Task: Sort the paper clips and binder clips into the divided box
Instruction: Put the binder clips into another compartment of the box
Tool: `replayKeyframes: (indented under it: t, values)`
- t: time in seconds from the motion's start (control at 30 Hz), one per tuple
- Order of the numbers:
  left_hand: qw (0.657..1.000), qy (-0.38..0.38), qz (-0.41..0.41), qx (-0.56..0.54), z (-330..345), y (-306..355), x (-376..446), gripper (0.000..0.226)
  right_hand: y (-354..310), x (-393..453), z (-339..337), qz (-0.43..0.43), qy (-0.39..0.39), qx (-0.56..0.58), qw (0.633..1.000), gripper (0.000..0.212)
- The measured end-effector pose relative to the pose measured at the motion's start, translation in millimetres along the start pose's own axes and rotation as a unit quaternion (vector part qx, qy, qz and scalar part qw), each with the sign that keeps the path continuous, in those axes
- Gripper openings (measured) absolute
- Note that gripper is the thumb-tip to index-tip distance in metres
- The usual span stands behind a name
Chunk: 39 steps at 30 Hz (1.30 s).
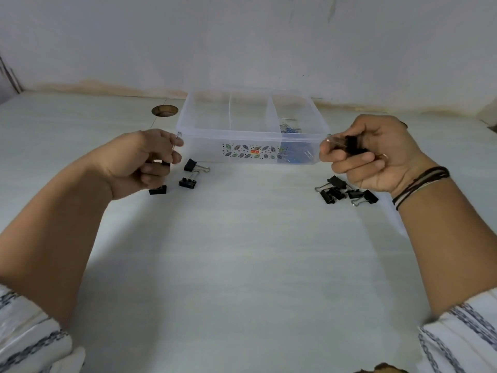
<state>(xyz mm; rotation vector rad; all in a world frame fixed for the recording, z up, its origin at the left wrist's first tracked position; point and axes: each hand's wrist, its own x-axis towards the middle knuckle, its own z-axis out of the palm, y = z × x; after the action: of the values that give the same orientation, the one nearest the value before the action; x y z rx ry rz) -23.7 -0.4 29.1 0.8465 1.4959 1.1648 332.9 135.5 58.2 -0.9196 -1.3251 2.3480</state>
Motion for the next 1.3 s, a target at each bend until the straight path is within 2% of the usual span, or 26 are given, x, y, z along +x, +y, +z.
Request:
replayKeyframes:
  t: [0.1, 0.17, 0.2, 0.23, 0.27, 0.3, 0.33, 0.37, 0.4, 0.43, 0.47, 0.5, 0.57, 0.63, 0.7, 0.73, 0.83, 0.93, 1.0, 1.07, 1.13, 1.2, 1.3]
  values:
    - [0.984, -0.027, -0.038, -0.173, 0.7, 1.2, -4.6, 0.037, 0.1, 1.9, 2.9, -0.013, 0.054, 0.002, 0.998, 0.047]
    - [0.966, -0.031, -0.047, -0.253, -1.3, 4.0, -8.4, 0.035, -1.8, 1.6, 6.4, -0.024, 0.086, -0.03, 0.996, 0.042]
    - [0.959, -0.023, -0.047, -0.278, -2.0, 5.1, -9.5, 0.029, -2.9, 0.3, 6.7, -0.038, 0.108, -0.076, 0.991, 0.04]
    - [0.957, -0.006, -0.043, -0.288, -2.6, 5.7, -9.0, 0.021, -3.8, -2.1, 5.9, -0.058, 0.142, -0.168, 0.974, 0.038]
    - [0.959, 0.018, -0.039, -0.28, -4.7, 6.2, -7.7, 0.018, -4.5, -6.2, 3.1, -0.072, 0.185, -0.303, 0.932, 0.037]
    - [0.969, 0.04, -0.028, -0.241, -6.9, 6.4, -6.0, 0.027, -5.8, -11.6, -0.7, -0.065, 0.224, -0.451, 0.861, 0.04]
    - [0.985, 0.067, -0.008, -0.158, -11.5, 6.4, -4.2, 0.039, -7.4, -17.1, -4.4, -0.036, 0.239, -0.577, 0.78, 0.035]
    - [0.995, 0.101, 0.02, -0.016, -16.1, 5.6, -3.5, 0.046, -8.2, -21.6, -6.4, -0.002, 0.235, -0.644, 0.728, 0.023]
    - [0.978, 0.128, 0.039, 0.158, -21.8, 3.6, -4.1, 0.047, -8.5, -25.2, -6.1, 0.03, 0.221, -0.665, 0.713, 0.025]
    - [0.941, 0.134, 0.049, 0.307, -27.9, 1.4, -4.7, 0.045, -8.2, -26.5, -7.2, 0.053, 0.203, -0.663, 0.718, 0.035]
    - [0.912, 0.112, 0.045, 0.392, -33.6, 0.3, -6.0, 0.04, -6.7, -25.7, -8.6, 0.063, 0.192, -0.648, 0.734, 0.041]
    - [0.905, 0.067, 0.03, 0.419, -36.0, 1.2, -10.2, 0.037, -4.7, -23.4, -10.1, 0.064, 0.184, -0.645, 0.739, 0.044]
    - [0.904, -0.024, 0.002, 0.427, -37.7, 3.7, -17.7, 0.047, 0.6, -15.8, -12.2, 0.052, 0.166, -0.65, 0.74, 0.037]
    - [0.879, -0.051, 0.01, 0.473, -40.2, 3.3, -19.1, 0.053, 2.6, -9.8, -11.7, 0.027, 0.163, -0.658, 0.735, 0.023]
    - [0.872, -0.041, 0.028, 0.487, -41.6, 2.0, -18.4, 0.047, 2.4, -8.8, -9.2, -0.005, 0.17, -0.66, 0.732, 0.012]
    - [0.874, -0.035, 0.039, 0.483, -42.4, 1.5, -17.4, 0.042, 2.0, -9.7, -8.7, -0.024, 0.173, -0.648, 0.741, 0.009]
    - [0.876, -0.03, 0.064, 0.477, -41.4, 0.2, -15.8, 0.031, 1.4, -13.6, -7.0, -0.059, 0.175, -0.587, 0.788, 0.012]
    - [0.881, 0.013, 0.092, 0.464, -40.1, -2.6, -11.2, 0.021, 0.7, -13.1, -7.4, -0.082, 0.173, -0.482, 0.855, 0.024]
    - [0.876, 0.027, 0.101, 0.471, -40.4, -3.1, -9.9, 0.024, -0.1, -11.8, -7.7, -0.09, 0.187, -0.465, 0.861, 0.021]
    - [0.875, 0.021, 0.098, 0.474, -41.6, -3.6, -9.9, 0.024, 1.8, -9.3, -7.6, -0.086, 0.206, -0.487, 0.844, 0.019]
    - [0.877, 0.019, 0.086, 0.472, -42.5, -3.9, -10.2, 0.037, 4.9, -6.6, -8.0, -0.087, 0.215, -0.474, 0.849, 0.026]
    - [0.867, 0.053, 0.072, 0.49, -41.4, -5.0, -8.6, 0.053, 6.6, -4.1, -7.5, -0.093, 0.214, -0.414, 0.88, 0.035]
    - [0.813, 0.136, 0.027, 0.565, -37.8, -4.9, -4.1, 0.079, 5.4, 2.5, -8.6, -0.094, 0.201, -0.251, 0.942, 0.04]
